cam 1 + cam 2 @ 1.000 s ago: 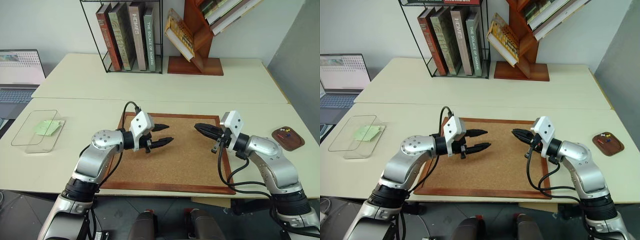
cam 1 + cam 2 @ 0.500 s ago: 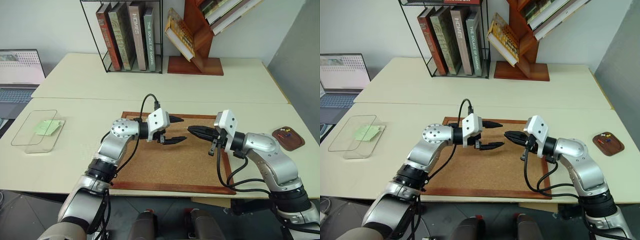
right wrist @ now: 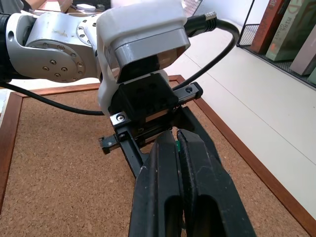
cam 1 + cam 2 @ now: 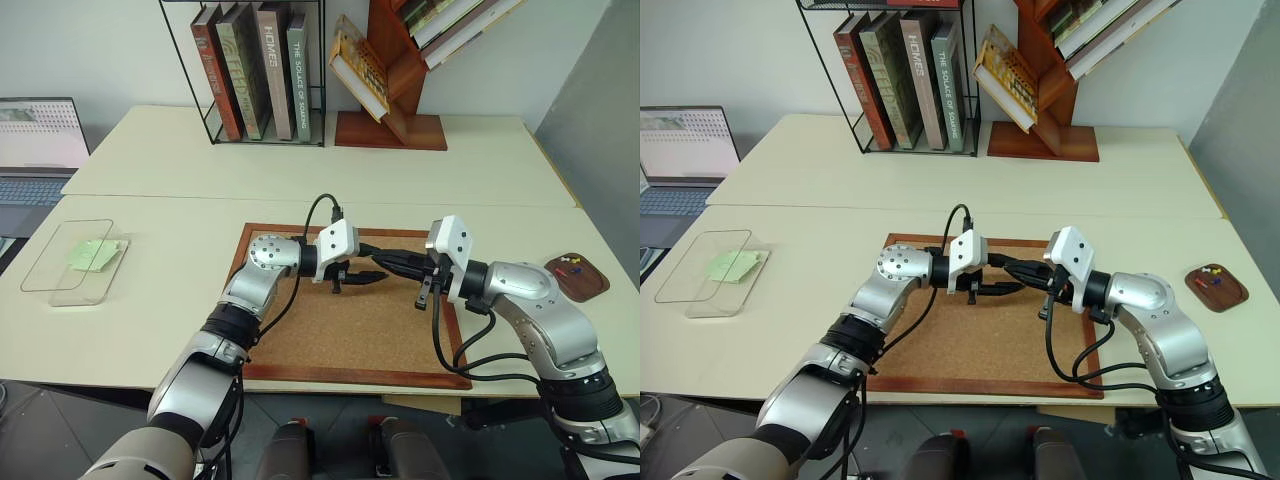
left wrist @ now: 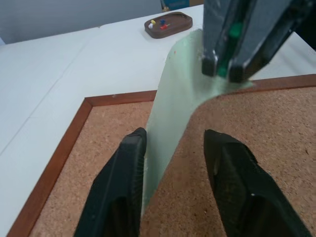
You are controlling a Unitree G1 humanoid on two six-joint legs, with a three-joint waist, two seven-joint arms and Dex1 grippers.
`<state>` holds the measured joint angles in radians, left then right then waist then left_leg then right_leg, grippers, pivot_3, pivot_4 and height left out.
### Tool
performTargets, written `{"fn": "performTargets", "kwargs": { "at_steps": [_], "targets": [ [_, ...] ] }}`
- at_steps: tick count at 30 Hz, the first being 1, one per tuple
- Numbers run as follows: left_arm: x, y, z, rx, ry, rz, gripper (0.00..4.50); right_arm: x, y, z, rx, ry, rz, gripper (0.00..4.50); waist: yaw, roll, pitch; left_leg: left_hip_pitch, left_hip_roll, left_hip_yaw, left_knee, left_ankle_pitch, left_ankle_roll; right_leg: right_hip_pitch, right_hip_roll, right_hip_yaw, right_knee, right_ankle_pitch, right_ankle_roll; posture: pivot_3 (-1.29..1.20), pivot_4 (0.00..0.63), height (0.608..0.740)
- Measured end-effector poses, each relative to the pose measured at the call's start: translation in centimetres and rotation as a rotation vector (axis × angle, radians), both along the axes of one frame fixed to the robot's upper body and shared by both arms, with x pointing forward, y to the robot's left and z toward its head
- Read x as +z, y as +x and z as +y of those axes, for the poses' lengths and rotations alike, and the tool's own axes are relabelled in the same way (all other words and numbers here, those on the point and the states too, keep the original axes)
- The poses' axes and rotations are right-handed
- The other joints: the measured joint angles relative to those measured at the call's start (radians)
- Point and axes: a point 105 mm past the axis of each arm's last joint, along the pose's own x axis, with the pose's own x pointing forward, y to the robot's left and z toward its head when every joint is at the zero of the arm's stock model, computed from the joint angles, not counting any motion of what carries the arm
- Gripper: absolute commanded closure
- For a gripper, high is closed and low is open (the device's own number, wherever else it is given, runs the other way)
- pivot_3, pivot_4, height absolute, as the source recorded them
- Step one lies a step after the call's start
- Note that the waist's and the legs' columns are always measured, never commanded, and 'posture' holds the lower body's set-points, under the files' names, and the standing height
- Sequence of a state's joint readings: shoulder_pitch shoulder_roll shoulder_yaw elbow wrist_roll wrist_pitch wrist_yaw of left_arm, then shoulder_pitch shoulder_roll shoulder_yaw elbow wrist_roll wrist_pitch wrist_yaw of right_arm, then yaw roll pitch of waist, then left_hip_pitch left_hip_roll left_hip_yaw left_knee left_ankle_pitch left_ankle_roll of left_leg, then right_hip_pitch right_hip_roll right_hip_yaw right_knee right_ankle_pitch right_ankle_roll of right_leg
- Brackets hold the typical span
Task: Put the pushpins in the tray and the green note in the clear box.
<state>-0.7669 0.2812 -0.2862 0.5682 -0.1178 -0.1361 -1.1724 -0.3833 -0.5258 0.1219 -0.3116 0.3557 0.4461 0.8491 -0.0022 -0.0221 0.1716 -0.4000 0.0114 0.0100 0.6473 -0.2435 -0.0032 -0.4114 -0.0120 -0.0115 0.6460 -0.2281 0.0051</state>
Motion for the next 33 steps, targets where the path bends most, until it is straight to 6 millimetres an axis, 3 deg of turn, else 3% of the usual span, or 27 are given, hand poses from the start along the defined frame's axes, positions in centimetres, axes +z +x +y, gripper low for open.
{"fn": "performTargets", "kwargs": {
  "at_steps": [7,17,20,29,31,33],
  "targets": [
    [0.1,0.0,0.2,-0.007,-0.005,0.013,4.49,0.2,0.0,0.2,0.002,0.007,-0.004,4.50,0.000,0.000,0.000,0.000,0.000,0.000,0.000,0.000,0.000,0.000,0.000,0.000,0.000,0.000,0.000,0.00,0.150,0.740],
    [-0.7,-0.3,0.7,-0.009,0.018,0.030,4.49,0.4,0.1,0.4,-0.004,0.048,0.033,4.50,0.000,0.000,0.000,0.000,0.000,0.000,0.001,0.000,0.000,0.000,0.000,0.000,0.001,0.000,0.000,0.00,0.150,0.740],
    [-0.8,0.0,0.6,0.014,0.032,-0.002,4.49,1.4,-0.1,0.1,-0.012,0.092,0.049,4.50,0.001,0.000,0.000,0.000,0.000,0.000,0.001,0.000,0.000,0.000,0.000,0.000,0.001,0.000,0.000,0.00,0.150,0.740],
    [-1.6,0.2,0.1,0.055,0.031,-0.025,4.49,2.9,0.0,-3.3,-0.155,0.151,0.073,4.50,0.000,0.000,0.000,0.000,0.000,0.000,0.001,0.000,0.000,0.000,0.000,0.001,0.001,0.000,0.000,0.00,0.150,0.740],
    [-1.7,-0.1,0.1,0.069,0.015,-0.032,4.49,3.4,0.4,-5.2,-0.248,0.174,0.055,4.50,0.001,0.000,0.000,0.000,0.000,0.000,0.001,0.000,0.000,0.000,0.000,0.000,0.001,0.000,0.000,0.00,0.150,0.740],
    [-1.4,-0.5,0.2,0.091,-0.013,-0.045,4.49,3.2,0.9,-8.4,-0.406,0.186,0.064,4.50,0.002,0.000,0.000,0.000,0.000,0.000,0.000,0.000,0.000,0.000,-0.002,0.000,0.000,0.000,0.000,0.00,0.150,0.740]
  ]
}}
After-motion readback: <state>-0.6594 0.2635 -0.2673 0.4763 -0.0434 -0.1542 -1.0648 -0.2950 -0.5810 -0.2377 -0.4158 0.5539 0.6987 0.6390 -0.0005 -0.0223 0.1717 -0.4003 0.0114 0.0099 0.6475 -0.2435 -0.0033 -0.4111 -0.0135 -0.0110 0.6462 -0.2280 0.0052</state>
